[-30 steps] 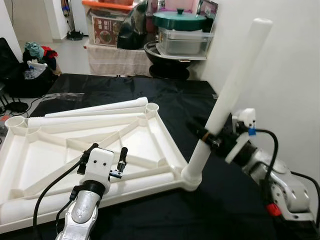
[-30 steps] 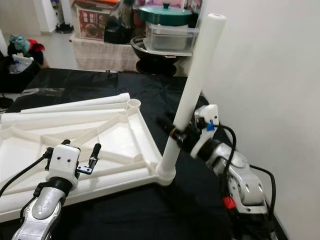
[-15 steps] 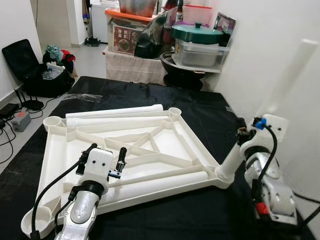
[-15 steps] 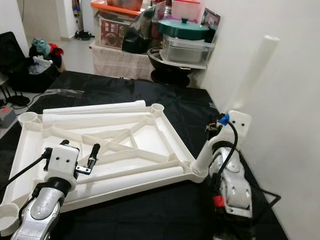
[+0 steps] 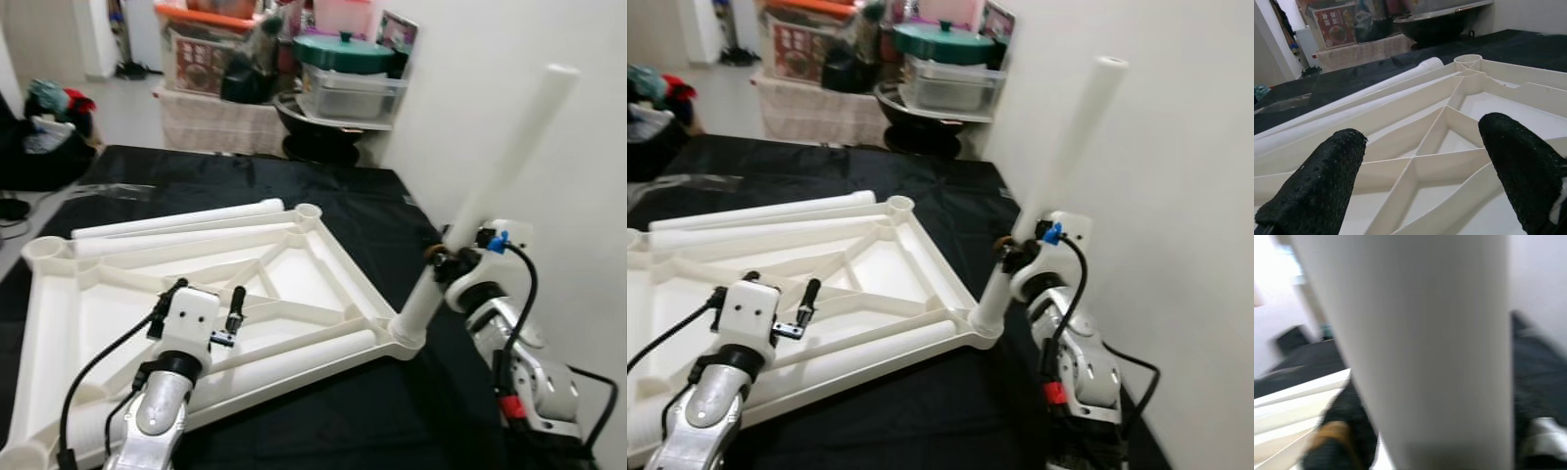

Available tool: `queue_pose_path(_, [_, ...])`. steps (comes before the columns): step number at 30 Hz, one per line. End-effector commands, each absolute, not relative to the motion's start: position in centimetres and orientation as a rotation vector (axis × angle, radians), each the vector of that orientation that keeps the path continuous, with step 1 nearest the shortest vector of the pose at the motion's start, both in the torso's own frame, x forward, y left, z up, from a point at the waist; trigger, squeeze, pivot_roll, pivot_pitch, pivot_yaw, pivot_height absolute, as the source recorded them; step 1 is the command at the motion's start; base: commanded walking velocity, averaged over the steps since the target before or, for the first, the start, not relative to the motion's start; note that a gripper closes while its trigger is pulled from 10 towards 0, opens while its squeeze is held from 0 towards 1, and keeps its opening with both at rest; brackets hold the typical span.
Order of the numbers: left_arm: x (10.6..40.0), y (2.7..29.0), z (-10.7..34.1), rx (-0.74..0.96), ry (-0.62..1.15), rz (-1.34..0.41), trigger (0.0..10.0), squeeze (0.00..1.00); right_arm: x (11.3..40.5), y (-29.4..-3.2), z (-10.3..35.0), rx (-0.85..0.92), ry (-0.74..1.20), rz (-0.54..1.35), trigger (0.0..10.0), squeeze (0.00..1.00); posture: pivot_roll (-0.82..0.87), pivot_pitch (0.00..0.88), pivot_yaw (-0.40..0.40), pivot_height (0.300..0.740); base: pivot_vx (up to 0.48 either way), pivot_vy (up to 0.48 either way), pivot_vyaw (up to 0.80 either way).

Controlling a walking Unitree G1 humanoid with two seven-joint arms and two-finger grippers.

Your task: Building children table

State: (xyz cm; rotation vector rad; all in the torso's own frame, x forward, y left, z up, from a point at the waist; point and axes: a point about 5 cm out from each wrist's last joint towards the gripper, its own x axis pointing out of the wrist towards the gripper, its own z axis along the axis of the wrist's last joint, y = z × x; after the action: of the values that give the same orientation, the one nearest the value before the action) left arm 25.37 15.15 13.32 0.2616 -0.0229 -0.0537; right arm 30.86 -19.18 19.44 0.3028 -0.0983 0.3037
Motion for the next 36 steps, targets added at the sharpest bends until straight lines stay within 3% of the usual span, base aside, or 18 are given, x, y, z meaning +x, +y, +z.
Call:
queue_pose_path(1, [25.4, 15.1, 12.8, 0.266, -0.007, -0.055, 10.0, 0.00, 30.5, -18.2, 19.9, 0.301, -0.093, 0.452, 10.0, 1.00, 0.12, 0.000, -0.133, 0.740, 0.000, 0.000, 0.00])
queue_pose_path(2, [25.4, 15.1, 12.8, 0.267, -0.008, -0.055, 10.0, 0.00, 29.9, -18.3, 20.7, 0.279, -0.108, 0.561, 10.0, 0.00, 0.12, 0.000, -0.132, 0.740, 0.000, 0.000, 0.00])
queue_pose_path(4, [25.4, 15.1, 12.8, 0.267, -0.008, -0.055, 10.0, 0.00, 29.9, -18.3, 20.7, 0.279, -0.108, 0.561, 10.0, 0.00, 0.12, 0.000, -0.132, 0.740, 0.000, 0.000, 0.00])
queue_pose_path(10, [25.0, 14.9, 12.7, 0.268, -0.004, -0.059, 10.0, 0.00, 26.5, -17.3, 21.1, 0.151, -0.065, 1.048, 10.0, 0.00, 0.13, 0.000, -0.130, 0.740, 0.000, 0.000, 0.00])
queue_pose_path(11, [25.0, 14.8, 12.7, 0.269, -0.005, -0.060, 10.0, 0.00, 25.9, -16.9, 21.1, 0.150, -0.066, 1.115, 9.2, 0.00, 0.13, 0.000, -0.129, 0.740, 0.000, 0.000, 0.00])
queue_pose_path(13, [25.0, 14.8, 12.7, 0.269, -0.005, -0.060, 10.0, 0.00, 25.9, -16.9, 21.1, 0.150, -0.066, 1.115, 9.2, 0.00, 0.13, 0.000, -0.129, 0.740, 0.000, 0.000, 0.00])
queue_pose_path(14, [25.0, 14.8, 12.8, 0.269, -0.005, -0.061, 10.0, 0.00, 25.5, -16.7, 21.1, 0.153, -0.062, 1.171, 4.7, 0.00, 0.13, 0.000, -0.129, 0.740, 0.000, 0.000, 0.00])
queue_pose_path(15, [25.0, 14.8, 12.8, 0.269, -0.005, -0.061, 10.0, 0.00, 25.5, -16.7, 21.1, 0.153, -0.062, 1.171, 4.7, 0.00, 0.13, 0.000, -0.129, 0.740, 0.000, 0.000, 0.00])
queue_pose_path(16, [25.0, 14.8, 12.8, 0.270, -0.006, -0.061, 10.0, 0.00, 25.2, -16.5, 20.9, 0.149, -0.052, 1.204, 1.8, 0.00, 0.13, 0.000, -0.129, 0.740, 0.000, 0.000, 0.00])
queue_pose_path(18, [25.1, 14.8, 12.8, 0.270, -0.007, -0.061, 10.0, 0.00, 25.1, -16.5, 20.6, 0.149, -0.045, 1.213, 1.8, 0.00, 0.13, 0.000, -0.127, 0.740, 0.000, 0.000, 0.00])
queue_pose_path(19, [25.0, 14.7, 12.8, 0.271, -0.008, -0.062, 10.0, 0.00, 25.6, -16.7, 20.3, 0.148, -0.034, 1.161, 0.0, 0.00, 0.13, 0.000, -0.123, 0.740, 0.000, 0.000, 0.00])
queue_pose_path(24, [24.9, 14.6, 12.8, 0.271, -0.007, -0.066, 10.0, 0.00, 27.9, -17.6, 19.2, 0.130, -0.023, 0.913, 0.0, 0.00, 0.13, 0.000, -0.123, 0.740, 0.000, 0.000, 0.00])
queue_pose_path(25, [24.9, 14.6, 12.8, 0.268, -0.006, -0.066, 10.0, 0.00, 30.8, -19.6, 17.7, 0.063, 0.068, 0.504, 0.0, 0.00, 0.12, 0.000, -0.122, 0.740, 0.000, 0.000, 0.00])
queue_pose_path(27, [24.9, 14.6, 12.8, 0.267, -0.006, -0.066, 10.0, 0.00, 31.7, -20.7, 17.1, 0.009, 0.102, 0.318, 0.0, 0.00, 0.12, 0.000, -0.122, 0.740, 0.000, 0.000, 0.00])
queue_pose_path(28, [24.9, 14.6, 12.8, 0.267, -0.006, -0.066, 10.0, 0.00, 31.7, -20.7, 17.1, 0.009, 0.102, 0.318, 0.0, 0.00, 0.12, 0.000, -0.122, 0.740, 0.000, 0.000, 0.00])
queue_pose_path(29, [24.9, 14.6, 12.8, 0.266, -0.006, -0.066, 10.0, 0.00, 32.3, -22.6, 16.3, -0.012, 0.135, 0.065, 0.0, 0.00, 0.11, 0.000, -0.121, 0.740, 0.000, 0.000, 0.00])
queue_pose_path(34, [24.8, 14.6, 12.8, 0.266, -0.005, -0.064, 10.0, 0.00, 31.2, -25.6, 13.5, 0.055, 0.212, -0.336, 0.0, 0.00, 0.12, 0.000, -0.118, 0.740, 0.000, 0.000, 0.00])
queue_pose_path(36, [24.9, 14.6, 12.8, 0.267, -0.005, -0.064, 10.0, 0.00, 30.7, -25.6, 12.8, 0.073, 0.230, -0.377, 0.0, 0.00, 0.12, 0.000, -0.118, 0.740, 0.000, 0.000, 0.00])
